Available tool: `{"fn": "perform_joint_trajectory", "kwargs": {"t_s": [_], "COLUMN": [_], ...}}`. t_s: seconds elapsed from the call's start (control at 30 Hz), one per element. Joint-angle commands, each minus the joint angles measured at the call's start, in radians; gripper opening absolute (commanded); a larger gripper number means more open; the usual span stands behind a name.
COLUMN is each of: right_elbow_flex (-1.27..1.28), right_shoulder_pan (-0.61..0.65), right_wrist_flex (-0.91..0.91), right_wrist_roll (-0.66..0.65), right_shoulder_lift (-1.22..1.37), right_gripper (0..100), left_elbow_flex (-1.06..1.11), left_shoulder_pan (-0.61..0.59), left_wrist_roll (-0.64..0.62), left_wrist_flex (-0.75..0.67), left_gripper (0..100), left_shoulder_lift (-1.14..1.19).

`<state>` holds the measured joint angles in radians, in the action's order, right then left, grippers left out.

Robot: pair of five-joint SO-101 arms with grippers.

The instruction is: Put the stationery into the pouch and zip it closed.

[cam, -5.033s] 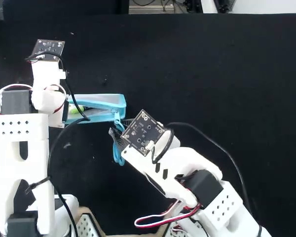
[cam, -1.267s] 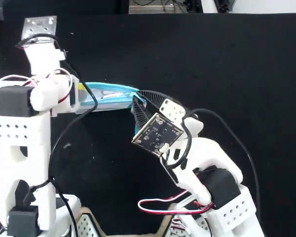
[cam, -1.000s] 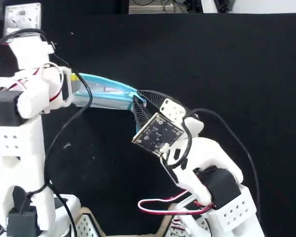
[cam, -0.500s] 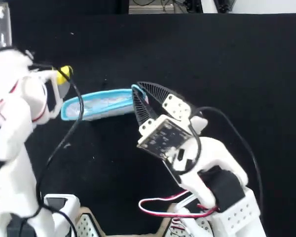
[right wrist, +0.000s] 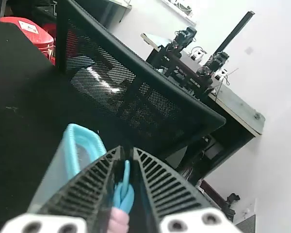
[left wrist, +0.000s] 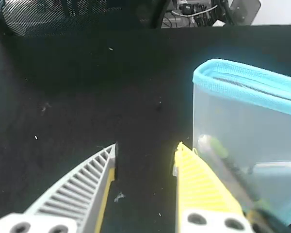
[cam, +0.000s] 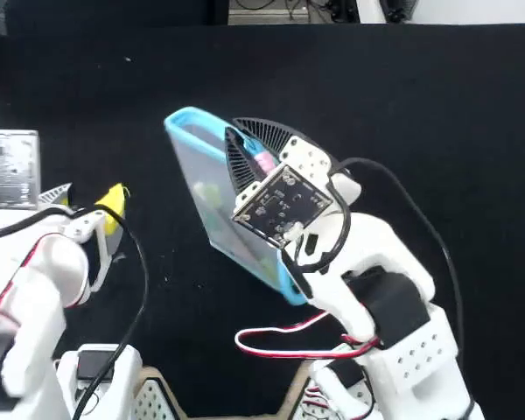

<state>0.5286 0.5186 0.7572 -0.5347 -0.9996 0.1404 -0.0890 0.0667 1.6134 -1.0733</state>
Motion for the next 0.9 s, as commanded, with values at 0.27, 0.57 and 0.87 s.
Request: {"fn": "perform_joint_trajectory", "kwargs": {"t_s": [0.27,0.57,0.87], "right_elbow_flex": [-0.130,-0.188,-0.206], "right_shoulder_pan": [0.117,0.195,0.204], "right_wrist_flex": [0.112,0.115,0.083], "right_wrist_roll": [0.009,0.011,0.011], "right_shoulder_lift": [0.005,0.085,0.176], "right_gripper": [1.1,1.1,1.1], "left_elbow_flex": [0.512,0.739,0.989], "left_shoulder_pan": [0.205,0.234,0.240], "left_wrist_roll": [0.005,-0.032,-0.034], "left_wrist_flex": [-0.321,-0.451,-0.555], "left_gripper": [20,20,20], "left_shoulder_lift": [-0.161,-0.390,-0.703]}}
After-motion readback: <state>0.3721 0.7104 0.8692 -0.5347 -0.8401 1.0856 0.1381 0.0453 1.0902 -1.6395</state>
